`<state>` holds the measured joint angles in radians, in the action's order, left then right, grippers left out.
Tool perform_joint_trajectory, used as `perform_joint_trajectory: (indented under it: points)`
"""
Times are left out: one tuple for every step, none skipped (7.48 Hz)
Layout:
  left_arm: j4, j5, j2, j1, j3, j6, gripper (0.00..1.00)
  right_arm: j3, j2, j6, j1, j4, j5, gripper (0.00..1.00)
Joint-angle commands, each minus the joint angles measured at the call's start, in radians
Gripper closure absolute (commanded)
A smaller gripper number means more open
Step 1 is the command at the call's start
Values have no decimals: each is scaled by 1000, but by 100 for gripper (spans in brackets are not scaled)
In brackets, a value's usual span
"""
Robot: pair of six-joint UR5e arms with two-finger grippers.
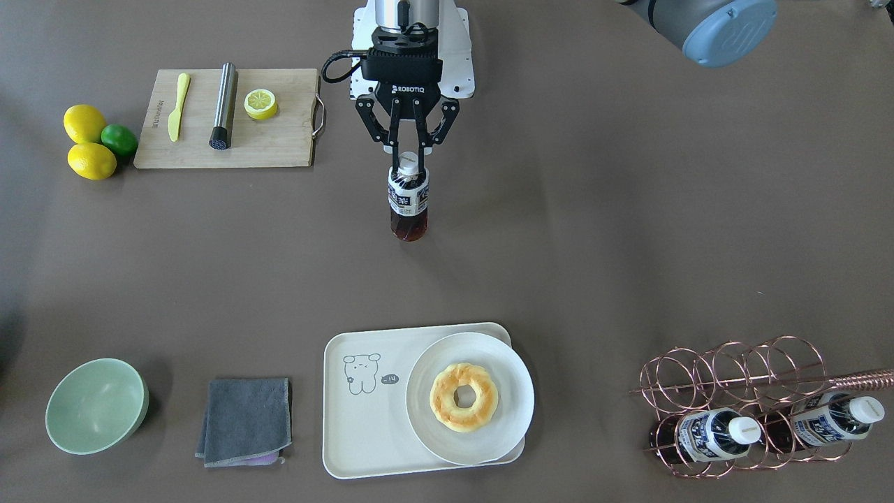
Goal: Place tea on tray
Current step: 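Carry the bottle with the left gripper and set it before the tray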
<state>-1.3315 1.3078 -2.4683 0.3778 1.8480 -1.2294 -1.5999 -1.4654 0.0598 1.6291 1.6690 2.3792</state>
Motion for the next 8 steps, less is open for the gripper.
perform_joint_trajectory:
  points:
    - [-2, -1, 5, -2, -13, 1, 100, 0, 2, -1, 0, 0, 0, 0]
    - [-2, -1, 8, -4, -13, 1, 100, -2, 2, 0, 0, 0, 2, 0]
    - [-2, -1, 8, -4, -13, 1, 100, 0, 2, 0, 0, 0, 0, 0]
    - [-2, -1, 12, -4, -18, 2, 83, 0, 2, 0, 0, 0, 0, 0]
    - [-3, -1, 20, -4, -18, 2, 72, 0, 0, 0, 0, 0, 0, 0]
    - [-5, -1, 20, -4, -18, 2, 57, 0, 0, 0, 0, 0, 0, 0]
    - [-6, -1, 20, -4, -18, 4, 35, 0, -1, 0, 0, 0, 0, 0]
    - [-8, -1, 19, -4, -16, 2, 3, 0, -1, 2, 0, 0, 0, 0]
